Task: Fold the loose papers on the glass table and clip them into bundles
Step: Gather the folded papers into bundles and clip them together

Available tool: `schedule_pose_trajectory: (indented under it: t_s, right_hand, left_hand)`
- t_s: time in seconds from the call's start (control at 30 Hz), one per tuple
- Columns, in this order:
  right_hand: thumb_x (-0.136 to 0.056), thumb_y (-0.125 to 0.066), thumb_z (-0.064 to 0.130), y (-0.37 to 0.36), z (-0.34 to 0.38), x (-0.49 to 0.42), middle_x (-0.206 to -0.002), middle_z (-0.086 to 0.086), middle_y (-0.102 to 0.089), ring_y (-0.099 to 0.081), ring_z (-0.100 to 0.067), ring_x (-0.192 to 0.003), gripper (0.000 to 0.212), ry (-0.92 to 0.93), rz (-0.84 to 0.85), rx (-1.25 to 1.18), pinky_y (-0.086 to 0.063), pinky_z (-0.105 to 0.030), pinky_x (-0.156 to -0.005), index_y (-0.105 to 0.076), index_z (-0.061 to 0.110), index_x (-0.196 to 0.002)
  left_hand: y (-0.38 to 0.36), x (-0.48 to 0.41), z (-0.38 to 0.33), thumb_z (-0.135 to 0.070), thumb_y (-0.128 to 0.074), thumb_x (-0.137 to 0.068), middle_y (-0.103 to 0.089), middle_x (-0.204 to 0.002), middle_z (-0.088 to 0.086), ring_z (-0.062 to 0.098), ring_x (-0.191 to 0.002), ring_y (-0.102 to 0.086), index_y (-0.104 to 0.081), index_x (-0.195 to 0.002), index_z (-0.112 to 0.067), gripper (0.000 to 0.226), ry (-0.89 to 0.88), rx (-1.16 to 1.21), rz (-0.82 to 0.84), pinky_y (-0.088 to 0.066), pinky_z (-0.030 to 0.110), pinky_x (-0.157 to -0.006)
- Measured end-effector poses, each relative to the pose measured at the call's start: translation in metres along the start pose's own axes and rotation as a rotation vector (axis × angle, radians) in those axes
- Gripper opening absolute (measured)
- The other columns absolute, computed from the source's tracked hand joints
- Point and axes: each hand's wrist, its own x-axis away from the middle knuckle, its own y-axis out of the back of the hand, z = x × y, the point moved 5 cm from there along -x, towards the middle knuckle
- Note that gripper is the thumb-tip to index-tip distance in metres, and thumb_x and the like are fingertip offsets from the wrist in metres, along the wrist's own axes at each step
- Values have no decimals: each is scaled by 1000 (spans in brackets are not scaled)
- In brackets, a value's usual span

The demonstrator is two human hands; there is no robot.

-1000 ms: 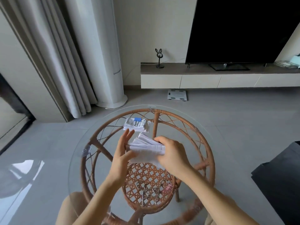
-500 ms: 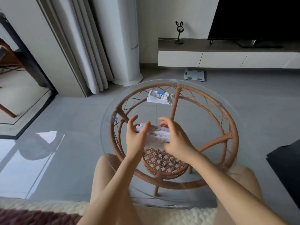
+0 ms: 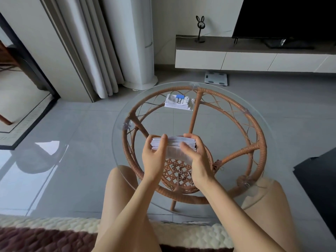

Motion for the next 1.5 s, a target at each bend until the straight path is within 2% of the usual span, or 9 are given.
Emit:
schedule_pose_trajectory:
  t_s: [0.3,0.4,0.53,0.6,0.7,0.8,1.03,1.3,1.5]
  right_hand:
    - [-100,-44,20,-2,-2,-6,-87,-1,-56,-51,3,-75,14,296,-230,294,-41,-8,-60,-52,12,-92]
    - [-98,-46,25,-4,-5,-9,-63,14,-50,-46,1,-58,27,304,-328,200,-37,-13,-55,-48,22,-72]
    - [-94,-49,40,-8,2,-9,-46,15,-45,-37,-4,-47,42,304,-563,55,-35,-24,-56,-38,26,-57]
    - [-92,-51,47,-12,12,-5,-53,16,-47,-42,-2,-52,36,393,-519,53,-38,-19,-59,-42,26,-64]
    - [-76,-65,49,-15,11,-3,-93,9,-55,-52,5,-86,40,329,-130,210,-41,-7,-73,-48,21,-100]
    - [-75,-78,19,-6,3,-4,-117,-1,-49,-51,-4,-107,60,157,203,373,-46,-8,-74,-40,21,-121]
    - [-77,-77,15,17,7,-10,-91,6,-62,-61,-7,-83,30,218,58,642,-51,-13,-58,-58,18,-99]
    - [-77,-77,13,12,1,-7,-81,4,-63,-59,-3,-71,23,214,-38,615,-47,-10,-53,-55,14,-84]
    - [-61,-84,1,26,-9,-4,-99,-5,-70,-67,-23,-93,49,-182,-182,58,-57,-38,-80,-64,14,-104]
  left_hand:
    - [3,-4,3,-30,-60,-89,-62,-88,-22,-2,-76,-53,-63,-96,-25,9,49,-59,-46,-42,21,-70]
    - [-1,-3,3,-36,-56,-94,-51,-72,2,10,-66,-44,-55,-75,-9,33,60,8,-81,-35,26,-65]
    - [-7,0,-11,-41,-53,-93,-29,-56,3,16,-54,-27,-46,-65,9,58,-25,35,-151,-24,21,-52]
    - [-7,-2,-23,-37,-53,-94,-25,-47,-4,14,-49,-23,-38,-58,7,59,-86,41,-183,-20,24,-51]
    - [0,-14,-24,-37,-57,-92,-28,-42,-9,11,-46,-25,-37,-53,-3,56,-82,80,-222,-21,26,-50]
    - [4,-20,-21,-46,-58,-84,-31,-42,-6,8,-44,-28,-41,-53,4,62,-91,80,-182,-23,23,-48]
    - [-1,-12,-4,-60,-57,-73,-47,-68,-8,-6,-58,-47,-50,-73,-11,49,-85,-70,200,-39,10,-58]
    - [0,-12,1,-48,-63,-81,-63,-86,4,10,-79,-62,-50,-93,-6,46,17,-134,395,-51,16,-66]
    - [6,-24,-4,-44,-87,-52,-69,-101,14,24,-86,-70,-56,-113,-2,80,217,-38,456,-57,27,-70]
